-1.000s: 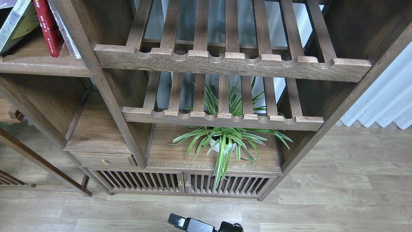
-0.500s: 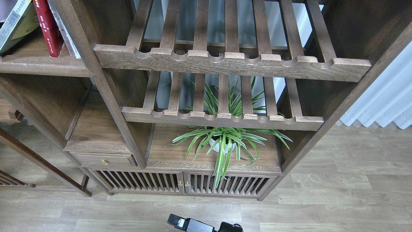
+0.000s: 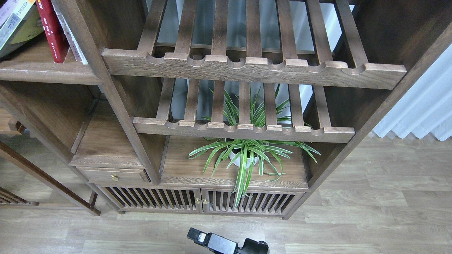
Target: Organize books on shelf
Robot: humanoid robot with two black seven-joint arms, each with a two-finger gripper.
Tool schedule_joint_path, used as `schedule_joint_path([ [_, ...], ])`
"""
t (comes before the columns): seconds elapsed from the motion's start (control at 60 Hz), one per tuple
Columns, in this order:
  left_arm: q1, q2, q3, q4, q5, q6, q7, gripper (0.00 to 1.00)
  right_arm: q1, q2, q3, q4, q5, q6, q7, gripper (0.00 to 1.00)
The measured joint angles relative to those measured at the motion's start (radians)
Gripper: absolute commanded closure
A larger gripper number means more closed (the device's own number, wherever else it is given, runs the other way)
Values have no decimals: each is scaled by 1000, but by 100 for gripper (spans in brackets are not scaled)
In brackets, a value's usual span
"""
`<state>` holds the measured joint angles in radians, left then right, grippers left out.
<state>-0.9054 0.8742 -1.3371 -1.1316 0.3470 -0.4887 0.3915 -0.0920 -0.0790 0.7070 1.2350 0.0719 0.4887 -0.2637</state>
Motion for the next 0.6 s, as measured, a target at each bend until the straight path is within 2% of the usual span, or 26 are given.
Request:
schedule_joint_path([
  [0.25, 320, -18, -255, -182, -6, 0, 1, 63, 12, 24, 25, -4, -2, 0, -1, 0],
  [0.267, 393, -40, -301, -227, -6, 0, 1, 62, 23, 29, 32, -8, -3, 0, -1, 0],
  [0.433, 586, -141, -424, -355, -8, 0, 7, 58, 50, 45, 47, -13, -3, 0, -2, 0],
  [0.6, 725, -233, -503, -432, -12, 0, 9, 56, 56, 62, 62, -20, -3, 0, -2, 0],
])
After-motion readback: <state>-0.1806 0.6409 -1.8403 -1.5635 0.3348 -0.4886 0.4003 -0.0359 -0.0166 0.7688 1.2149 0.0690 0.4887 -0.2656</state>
